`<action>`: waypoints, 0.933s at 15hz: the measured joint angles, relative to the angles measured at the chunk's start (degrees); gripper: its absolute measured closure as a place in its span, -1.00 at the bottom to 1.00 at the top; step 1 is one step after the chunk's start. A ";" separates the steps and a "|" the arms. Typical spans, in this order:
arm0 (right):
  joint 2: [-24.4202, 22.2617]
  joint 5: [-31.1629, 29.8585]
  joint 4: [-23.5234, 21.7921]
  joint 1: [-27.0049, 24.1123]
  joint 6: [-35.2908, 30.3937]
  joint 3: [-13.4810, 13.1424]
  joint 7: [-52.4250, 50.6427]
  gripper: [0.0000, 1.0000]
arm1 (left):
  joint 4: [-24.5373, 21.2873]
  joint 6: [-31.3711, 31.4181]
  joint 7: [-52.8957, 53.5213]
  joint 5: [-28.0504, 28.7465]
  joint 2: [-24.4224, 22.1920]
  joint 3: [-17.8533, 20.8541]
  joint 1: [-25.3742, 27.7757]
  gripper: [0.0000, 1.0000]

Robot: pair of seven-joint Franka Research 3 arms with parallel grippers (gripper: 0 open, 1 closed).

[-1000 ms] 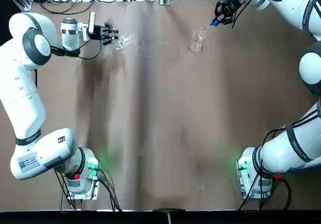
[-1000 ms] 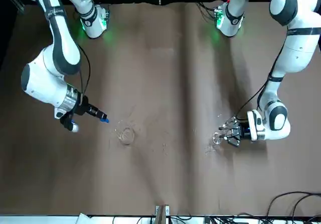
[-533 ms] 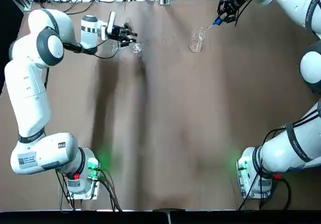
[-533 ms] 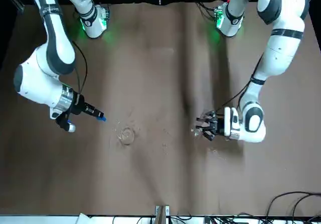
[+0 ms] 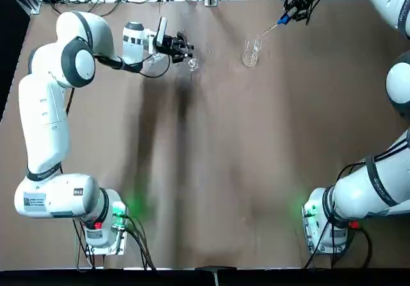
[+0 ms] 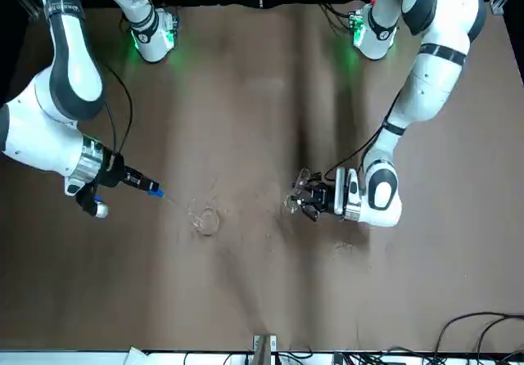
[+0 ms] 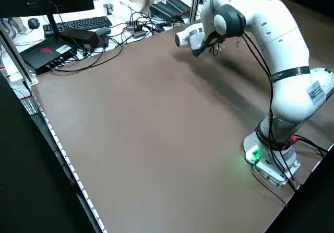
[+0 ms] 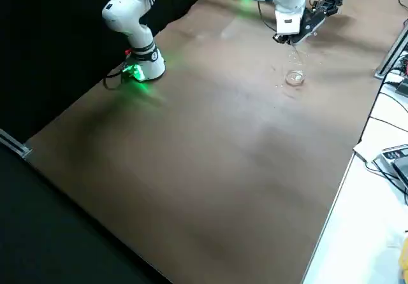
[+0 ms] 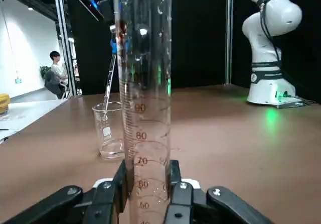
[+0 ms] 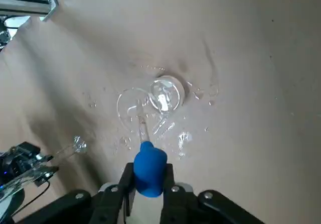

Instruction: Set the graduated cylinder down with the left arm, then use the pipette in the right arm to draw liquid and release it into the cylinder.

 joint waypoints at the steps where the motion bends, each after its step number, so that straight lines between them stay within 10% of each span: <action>1: -0.01 0.00 0.74 -0.22 -1.07 0.00 0.01 0.48 | 0.00 1.27 0.09 -0.92 0.00 0.00 -0.82 0.31; 14: -0.24 -0.02 6.85 -2.08 -12.15 -0.02 0.13 0.51 | -0.14 9.80 1.79 -9.81 1.68 0.45 -6.73 0.21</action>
